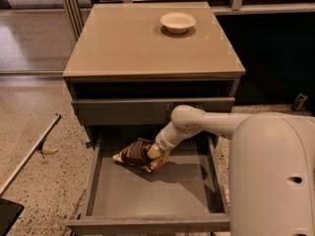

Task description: Place brown chip bag into middle drawer

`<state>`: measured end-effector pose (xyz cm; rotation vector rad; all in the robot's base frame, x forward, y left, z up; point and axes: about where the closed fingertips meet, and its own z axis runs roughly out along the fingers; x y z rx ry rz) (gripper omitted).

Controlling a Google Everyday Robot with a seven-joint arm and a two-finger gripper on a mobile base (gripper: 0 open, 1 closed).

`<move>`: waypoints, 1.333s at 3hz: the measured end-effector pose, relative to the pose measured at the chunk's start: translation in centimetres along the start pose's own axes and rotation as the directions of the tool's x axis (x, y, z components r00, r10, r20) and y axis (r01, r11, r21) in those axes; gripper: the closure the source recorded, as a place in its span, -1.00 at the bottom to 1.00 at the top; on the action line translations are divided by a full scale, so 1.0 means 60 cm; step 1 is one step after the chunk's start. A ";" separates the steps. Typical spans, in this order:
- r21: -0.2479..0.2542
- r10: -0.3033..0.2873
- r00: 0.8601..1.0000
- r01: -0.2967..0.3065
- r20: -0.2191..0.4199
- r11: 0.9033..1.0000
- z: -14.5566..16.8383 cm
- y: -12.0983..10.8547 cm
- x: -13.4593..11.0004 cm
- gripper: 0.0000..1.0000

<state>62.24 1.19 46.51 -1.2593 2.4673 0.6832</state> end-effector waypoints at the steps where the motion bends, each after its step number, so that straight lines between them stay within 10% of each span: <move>1: -0.032 -0.028 0.999 0.027 -0.039 0.999 0.015 0.000 0.003 -0.28; 3: -0.056 -0.024 0.998 0.021 -0.050 0.998 0.015 0.005 0.015 -1.00; 4: -0.056 -0.024 0.998 0.021 -0.050 0.998 0.015 0.005 0.015 -1.00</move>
Offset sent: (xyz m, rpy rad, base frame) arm -0.0045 -0.0003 -0.0148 -0.0272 0.0737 0.0968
